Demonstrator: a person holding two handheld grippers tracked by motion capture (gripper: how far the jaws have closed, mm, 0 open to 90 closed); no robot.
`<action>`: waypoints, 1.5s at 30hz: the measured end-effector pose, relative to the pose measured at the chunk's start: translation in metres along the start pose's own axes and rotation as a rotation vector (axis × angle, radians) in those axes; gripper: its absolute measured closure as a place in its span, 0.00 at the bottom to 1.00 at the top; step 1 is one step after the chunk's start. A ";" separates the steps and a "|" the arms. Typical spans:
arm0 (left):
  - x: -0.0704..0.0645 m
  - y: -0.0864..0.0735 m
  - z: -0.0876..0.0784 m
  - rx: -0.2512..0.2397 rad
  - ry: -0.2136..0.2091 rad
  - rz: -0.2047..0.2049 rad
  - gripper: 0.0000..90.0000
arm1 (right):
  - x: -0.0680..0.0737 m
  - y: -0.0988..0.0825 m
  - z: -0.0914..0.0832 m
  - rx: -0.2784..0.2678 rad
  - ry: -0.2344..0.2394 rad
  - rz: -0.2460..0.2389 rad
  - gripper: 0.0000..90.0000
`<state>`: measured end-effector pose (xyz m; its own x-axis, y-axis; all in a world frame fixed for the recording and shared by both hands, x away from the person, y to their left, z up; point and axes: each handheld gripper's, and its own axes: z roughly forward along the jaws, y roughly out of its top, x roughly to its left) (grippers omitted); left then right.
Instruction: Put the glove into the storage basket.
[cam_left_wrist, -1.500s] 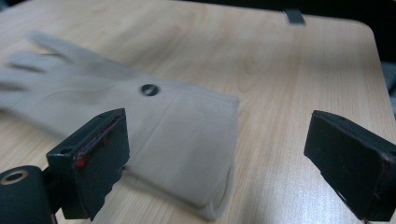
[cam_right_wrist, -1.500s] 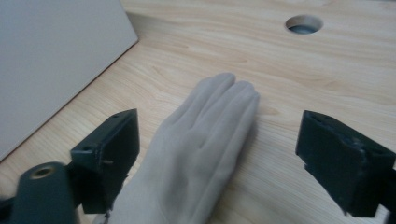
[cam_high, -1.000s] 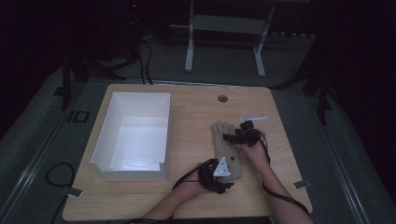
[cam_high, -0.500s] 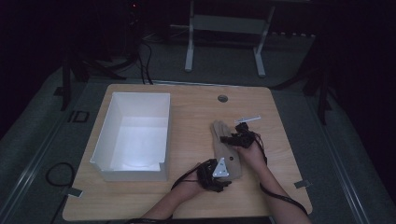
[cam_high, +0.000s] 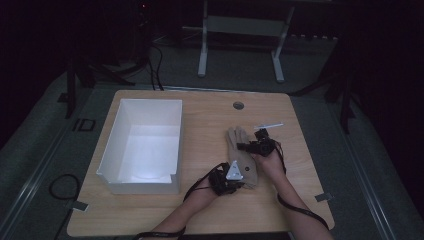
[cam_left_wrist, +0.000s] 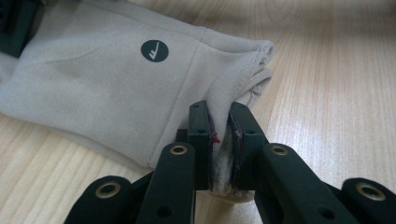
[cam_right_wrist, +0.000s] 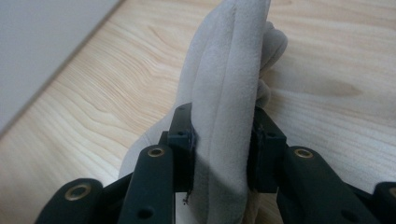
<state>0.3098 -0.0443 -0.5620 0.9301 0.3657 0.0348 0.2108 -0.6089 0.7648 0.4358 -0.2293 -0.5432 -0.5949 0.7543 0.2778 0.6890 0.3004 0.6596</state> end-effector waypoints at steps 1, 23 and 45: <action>0.000 0.001 -0.001 0.001 0.000 -0.001 0.91 | 0.001 0.002 -0.003 -0.005 0.000 -0.004 0.74; 0.006 0.047 -0.057 -0.010 0.003 0.048 0.91 | 0.025 0.041 -0.065 -0.130 0.050 -0.004 0.74; 0.018 0.072 -0.126 -0.018 0.063 0.082 0.91 | 0.068 0.091 -0.094 -0.205 0.059 -0.072 0.74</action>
<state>0.3038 0.0076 -0.4253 0.9233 0.3585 0.1376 0.1286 -0.6263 0.7689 0.4190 -0.2057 -0.3982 -0.6666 0.6981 0.2614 0.5493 0.2229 0.8054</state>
